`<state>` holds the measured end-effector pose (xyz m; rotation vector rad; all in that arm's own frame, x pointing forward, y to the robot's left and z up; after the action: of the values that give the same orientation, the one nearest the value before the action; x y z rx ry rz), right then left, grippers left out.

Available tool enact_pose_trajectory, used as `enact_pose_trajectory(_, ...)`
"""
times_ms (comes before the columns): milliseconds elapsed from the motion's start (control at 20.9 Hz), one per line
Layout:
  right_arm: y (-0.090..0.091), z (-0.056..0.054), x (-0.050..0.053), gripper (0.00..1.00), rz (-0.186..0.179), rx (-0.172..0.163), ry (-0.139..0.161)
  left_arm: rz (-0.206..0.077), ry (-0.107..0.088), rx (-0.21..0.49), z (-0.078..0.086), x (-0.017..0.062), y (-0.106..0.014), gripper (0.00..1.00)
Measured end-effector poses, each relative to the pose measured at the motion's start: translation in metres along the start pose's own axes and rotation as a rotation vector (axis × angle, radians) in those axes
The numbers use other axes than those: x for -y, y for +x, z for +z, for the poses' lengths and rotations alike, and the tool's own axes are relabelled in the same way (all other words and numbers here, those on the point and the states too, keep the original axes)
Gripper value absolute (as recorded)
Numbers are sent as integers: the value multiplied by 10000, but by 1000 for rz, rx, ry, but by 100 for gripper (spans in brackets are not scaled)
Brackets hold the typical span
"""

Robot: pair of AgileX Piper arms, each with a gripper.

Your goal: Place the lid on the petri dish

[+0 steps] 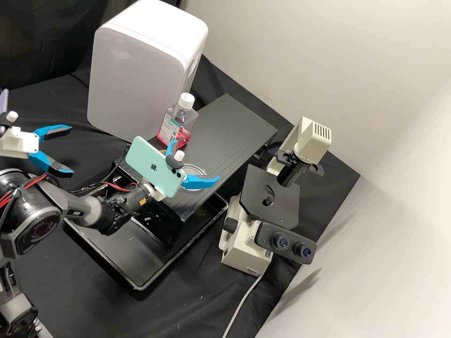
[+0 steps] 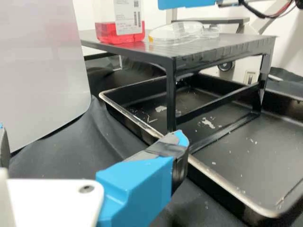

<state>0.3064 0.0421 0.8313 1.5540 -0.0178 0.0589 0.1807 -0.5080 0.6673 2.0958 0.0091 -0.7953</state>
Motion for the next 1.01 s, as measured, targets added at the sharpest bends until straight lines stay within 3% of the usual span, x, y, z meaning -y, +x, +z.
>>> enact_pose_trajectory(240, 0, 0, 0, 100, 0, 0, 0, -2, 5, 11, 10, 2, 0, 100)
enact_pose_trajectory(528, 0, -13, 12, 100, -3, -3, 1, -26, 9, 15, 22, 55, 11, 100)
enact_pose_trajectory(863, -16, -195, 185, 100, -60, -65, 6, -37, 11, 14, 22, 81, 22, 100)
enact_pose_trajectory(1007, -27, -264, 245, 100, -77, -90, -8, -42, 13, 21, 40, 95, 22, 100)
